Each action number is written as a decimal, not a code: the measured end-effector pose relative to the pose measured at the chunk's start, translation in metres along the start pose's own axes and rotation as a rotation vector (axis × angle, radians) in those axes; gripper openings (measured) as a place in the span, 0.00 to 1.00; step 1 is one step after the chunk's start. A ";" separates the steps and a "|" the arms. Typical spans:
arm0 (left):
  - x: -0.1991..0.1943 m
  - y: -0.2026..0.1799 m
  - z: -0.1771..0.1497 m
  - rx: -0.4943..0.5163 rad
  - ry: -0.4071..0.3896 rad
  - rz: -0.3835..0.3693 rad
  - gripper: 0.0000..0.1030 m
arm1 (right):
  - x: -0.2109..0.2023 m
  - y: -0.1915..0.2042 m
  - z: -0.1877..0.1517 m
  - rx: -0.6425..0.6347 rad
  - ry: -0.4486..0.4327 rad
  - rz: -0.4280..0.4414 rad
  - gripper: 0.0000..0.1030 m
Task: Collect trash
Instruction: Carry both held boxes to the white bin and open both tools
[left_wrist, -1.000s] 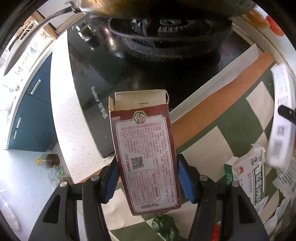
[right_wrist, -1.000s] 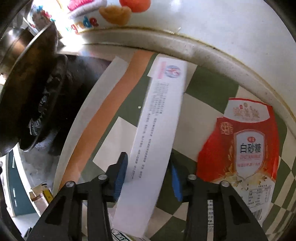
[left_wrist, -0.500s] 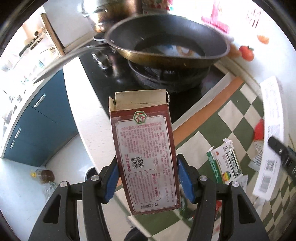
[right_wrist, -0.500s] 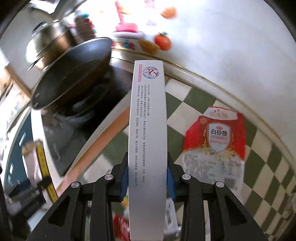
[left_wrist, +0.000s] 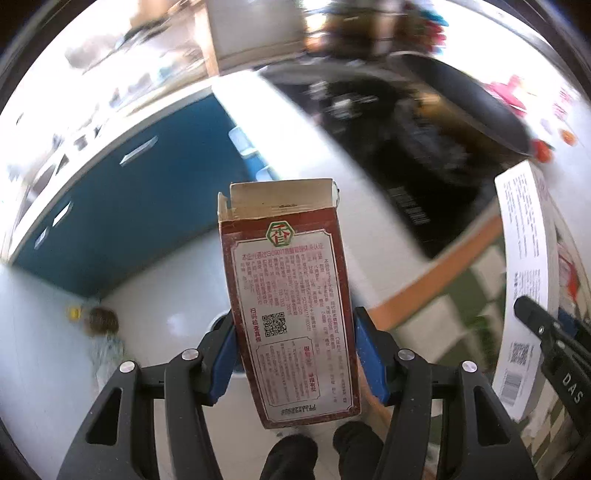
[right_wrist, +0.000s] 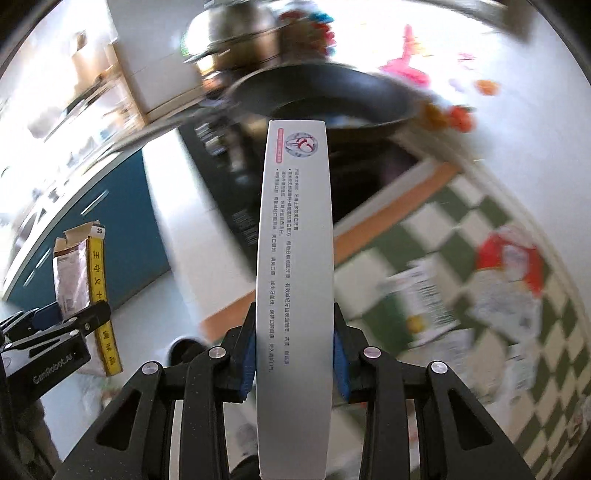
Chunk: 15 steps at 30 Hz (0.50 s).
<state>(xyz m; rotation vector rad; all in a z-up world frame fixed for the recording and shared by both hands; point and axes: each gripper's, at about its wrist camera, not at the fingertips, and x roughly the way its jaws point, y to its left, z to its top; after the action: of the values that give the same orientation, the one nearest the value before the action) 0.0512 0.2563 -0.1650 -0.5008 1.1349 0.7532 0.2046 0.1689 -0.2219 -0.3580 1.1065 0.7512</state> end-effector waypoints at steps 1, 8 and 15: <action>0.011 0.022 -0.005 -0.026 0.019 0.002 0.53 | 0.011 0.018 -0.006 -0.013 0.024 0.026 0.35; 0.185 0.176 -0.066 -0.223 0.266 0.021 0.53 | 0.172 0.137 -0.088 -0.026 0.321 0.226 0.35; 0.411 0.251 -0.138 -0.334 0.516 -0.089 0.54 | 0.396 0.190 -0.197 0.013 0.635 0.312 0.35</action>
<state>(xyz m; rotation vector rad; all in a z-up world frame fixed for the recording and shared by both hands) -0.1312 0.4393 -0.5947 -1.0641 1.4561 0.7605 0.0339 0.3277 -0.6429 -0.4319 1.7935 0.9332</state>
